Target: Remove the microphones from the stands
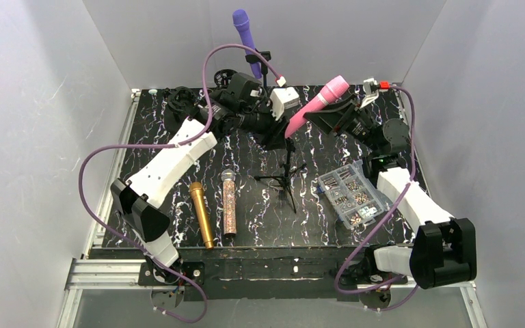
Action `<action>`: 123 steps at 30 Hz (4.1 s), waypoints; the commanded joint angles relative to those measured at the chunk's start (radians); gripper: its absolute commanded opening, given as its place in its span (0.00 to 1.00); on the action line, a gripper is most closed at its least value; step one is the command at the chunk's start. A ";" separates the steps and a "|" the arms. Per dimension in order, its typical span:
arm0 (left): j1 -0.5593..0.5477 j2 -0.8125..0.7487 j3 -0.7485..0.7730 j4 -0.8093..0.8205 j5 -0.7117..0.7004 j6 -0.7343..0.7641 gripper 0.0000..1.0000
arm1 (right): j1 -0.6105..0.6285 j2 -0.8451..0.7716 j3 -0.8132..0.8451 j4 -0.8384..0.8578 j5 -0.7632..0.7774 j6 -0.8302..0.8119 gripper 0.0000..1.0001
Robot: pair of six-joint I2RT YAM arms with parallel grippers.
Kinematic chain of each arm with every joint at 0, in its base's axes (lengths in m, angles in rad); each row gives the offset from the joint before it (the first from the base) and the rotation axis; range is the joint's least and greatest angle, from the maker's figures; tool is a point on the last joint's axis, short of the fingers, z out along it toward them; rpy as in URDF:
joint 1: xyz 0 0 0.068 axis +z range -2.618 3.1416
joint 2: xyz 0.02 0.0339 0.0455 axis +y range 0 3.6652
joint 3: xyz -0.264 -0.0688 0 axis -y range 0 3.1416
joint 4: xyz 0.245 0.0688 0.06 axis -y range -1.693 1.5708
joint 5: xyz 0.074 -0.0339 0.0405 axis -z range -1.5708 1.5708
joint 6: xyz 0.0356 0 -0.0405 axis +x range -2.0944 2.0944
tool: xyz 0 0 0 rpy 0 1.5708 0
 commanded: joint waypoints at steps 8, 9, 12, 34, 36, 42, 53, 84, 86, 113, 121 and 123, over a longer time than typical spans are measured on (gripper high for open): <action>-0.052 -0.022 -0.043 -0.074 -0.093 -0.071 0.00 | -0.002 0.055 0.090 0.122 0.012 0.103 0.63; -0.057 -0.021 -0.042 -0.073 -0.108 -0.074 0.00 | -0.001 0.057 0.093 0.122 0.011 0.108 0.62; -0.069 -0.017 -0.046 -0.073 -0.157 -0.080 0.00 | 0.006 0.059 0.099 0.121 0.010 0.118 0.58; -0.112 -0.061 -0.071 -0.130 -0.107 -0.040 0.00 | -0.106 0.214 0.246 0.160 -0.170 0.176 0.01; -0.111 -0.064 -0.077 -0.136 -0.101 -0.034 0.00 | -0.107 0.216 0.265 0.124 -0.182 0.150 0.01; -0.110 -0.068 -0.078 -0.147 -0.059 -0.030 0.00 | -0.113 0.225 0.304 0.119 -0.227 0.132 0.01; -0.110 -0.073 -0.077 -0.121 -0.199 -0.013 0.00 | -0.131 0.082 0.313 -0.249 -0.162 -0.183 0.01; -0.103 0.080 0.036 0.036 -0.449 -0.119 0.30 | -0.196 -0.262 0.305 -0.881 -0.146 -0.605 0.01; -0.105 0.074 0.040 0.031 -0.417 -0.108 0.37 | -0.195 -0.270 0.296 -0.888 -0.149 -0.606 0.01; -0.103 -0.058 0.356 -0.275 0.251 -0.144 0.98 | -0.174 -0.213 0.312 -0.466 -0.455 -0.192 0.01; -0.104 -0.005 0.331 -0.100 0.219 -0.354 0.98 | -0.129 -0.168 0.321 -0.231 -0.439 0.020 0.01; -0.104 0.011 0.332 -0.089 0.201 -0.352 0.98 | -0.125 -0.164 0.322 -0.203 -0.436 0.051 0.01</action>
